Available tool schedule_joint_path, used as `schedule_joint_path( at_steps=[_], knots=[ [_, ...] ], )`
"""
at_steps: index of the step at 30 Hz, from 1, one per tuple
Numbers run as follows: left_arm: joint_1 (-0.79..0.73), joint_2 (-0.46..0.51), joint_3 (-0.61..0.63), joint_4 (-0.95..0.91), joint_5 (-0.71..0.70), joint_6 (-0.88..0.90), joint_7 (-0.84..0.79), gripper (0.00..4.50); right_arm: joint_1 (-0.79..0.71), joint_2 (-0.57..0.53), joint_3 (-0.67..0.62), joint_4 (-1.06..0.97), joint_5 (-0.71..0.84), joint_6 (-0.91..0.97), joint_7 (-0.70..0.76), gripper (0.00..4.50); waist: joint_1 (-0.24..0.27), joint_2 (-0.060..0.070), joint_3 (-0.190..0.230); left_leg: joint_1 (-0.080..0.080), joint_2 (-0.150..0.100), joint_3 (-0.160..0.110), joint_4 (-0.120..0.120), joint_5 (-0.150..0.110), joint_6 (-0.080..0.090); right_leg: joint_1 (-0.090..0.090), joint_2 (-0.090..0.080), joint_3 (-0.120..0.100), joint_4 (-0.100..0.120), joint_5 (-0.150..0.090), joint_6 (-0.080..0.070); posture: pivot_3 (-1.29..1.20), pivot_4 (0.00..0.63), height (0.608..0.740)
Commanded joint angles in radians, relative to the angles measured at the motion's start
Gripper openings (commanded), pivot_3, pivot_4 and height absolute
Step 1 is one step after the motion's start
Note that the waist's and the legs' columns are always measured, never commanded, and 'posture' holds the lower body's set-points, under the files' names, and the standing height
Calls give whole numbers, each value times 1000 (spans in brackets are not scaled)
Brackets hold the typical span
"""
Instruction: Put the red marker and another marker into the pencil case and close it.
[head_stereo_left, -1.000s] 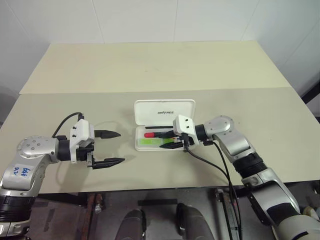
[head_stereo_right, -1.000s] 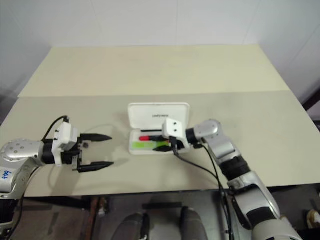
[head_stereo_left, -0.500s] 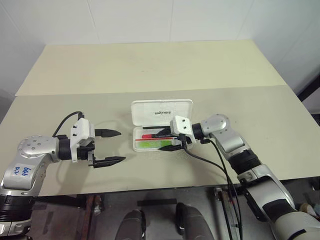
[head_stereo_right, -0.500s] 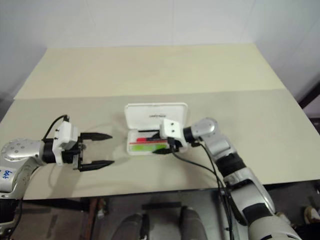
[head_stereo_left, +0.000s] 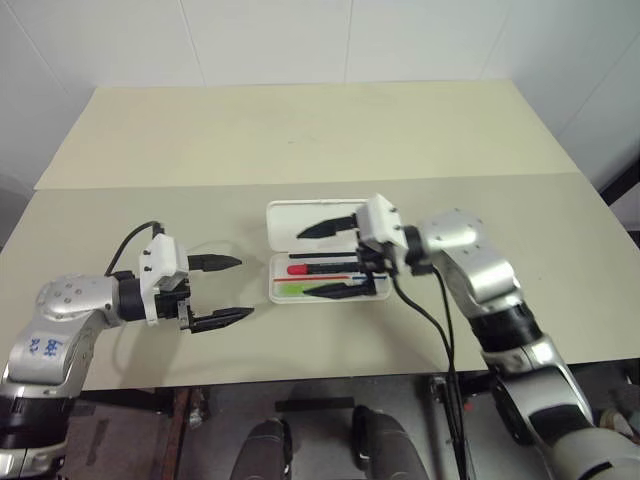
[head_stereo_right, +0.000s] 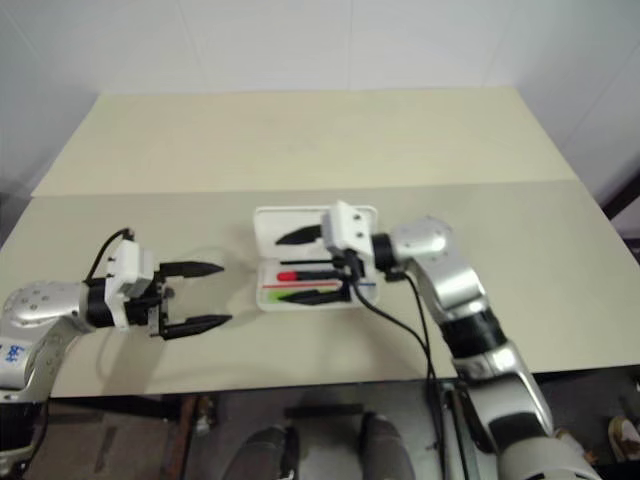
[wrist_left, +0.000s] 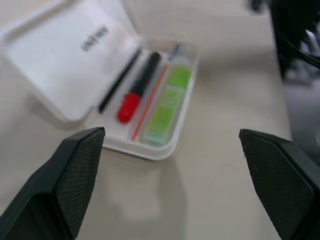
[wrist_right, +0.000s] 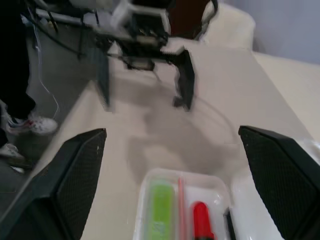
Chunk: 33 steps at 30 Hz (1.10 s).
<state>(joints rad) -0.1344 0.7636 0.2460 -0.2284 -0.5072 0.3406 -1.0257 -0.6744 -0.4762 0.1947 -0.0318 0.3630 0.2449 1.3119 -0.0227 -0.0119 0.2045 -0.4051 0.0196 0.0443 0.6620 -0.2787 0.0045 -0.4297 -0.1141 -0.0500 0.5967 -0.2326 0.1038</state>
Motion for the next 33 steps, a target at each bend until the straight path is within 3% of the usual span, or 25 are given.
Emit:
schedule_joint_path(
  at_steps=[1, 7, 11, 14, 16, 19, 21, 25, 33],
  knots=[
    [92, -70, 122, -116, -35, 14, 152, 4500, 68, -75, -102, -123, 84, 67, -22, 4464, -3, 0, 0, 0, 0, 0, 0, -1, 1, 0, 0, 0, -1, 0, 1, 0, 150, 740],
    [280, -160, 237, -215, -6, 4, 299, 4500, 117, -155, -183, -94, 93, 84, -60, 4464, -4, 0, 0, 3, 3, 3, 0, -1, -2, 0, 3, 1, -4, 1, -1, 0, 150, 740],
    [374, -124, 292, -182, 3, -53, 232, 4500, 106, -160, -182, -39, 75, 52, -64, 4464, -4, 0, 0, 4, 6, 6, 1, 0, -3, 1, 5, 1, -6, 1, -6, 0, 150, 740],
    [343, -56, 348, -85, 27, -63, 239, 4500, 99, -145, -162, -10, 57, 13, -60, 4464, -2, 0, 0, 4, 8, 8, 1, 0, -5, 1, 7, 1, -6, 0, -11, 0, 150, 740],
    [322, -45, 358, -60, 45, -49, 286, 4500, 99, -138, -157, -5, 51, -1, -61, 4464, -2, 0, 0, 3, 10, 9, 1, 0, -6, 0, 9, -1, -6, -7, -24, 0, 150, 740],
    [312, -82, 353, -74, 60, -25, 368, 4500, 101, -134, -160, -3, 49, -8, -67, 4464, -3, -1, 0, 3, 10, 9, 1, 0, -6, 0, 9, 1, -6, -5, -22, 0, 150, 740],
    [315, -115, 347, -98, 58, -2, 419, 4500, 103, -134, -163, -3, 47, -10, -70, 4464, -3, -1, 0, 3, 10, 9, 1, -2, -5, 0, 9, 1, -7, 3, -8, 0, 150, 740],
    [361, -184, 282, -170, 68, 28, 470, 4500, 116, -143, -170, -22, 51, 0, -74, 4464, -4, -1, 0, 3, 11, 8, 0, -3, -5, -1, 9, 1, -6, 3, -8, 0, 150, 740],
    [332, -126, 311, -37, 87, -19, 441, 4500, 127, -157, -174, -33, 43, -2, -87, 4464, -4, -1, -1, 4, 14, 14, 1, -3, -8, -2, 11, -1, -6, 2, -12, 0, 150, 740]
  ],
)
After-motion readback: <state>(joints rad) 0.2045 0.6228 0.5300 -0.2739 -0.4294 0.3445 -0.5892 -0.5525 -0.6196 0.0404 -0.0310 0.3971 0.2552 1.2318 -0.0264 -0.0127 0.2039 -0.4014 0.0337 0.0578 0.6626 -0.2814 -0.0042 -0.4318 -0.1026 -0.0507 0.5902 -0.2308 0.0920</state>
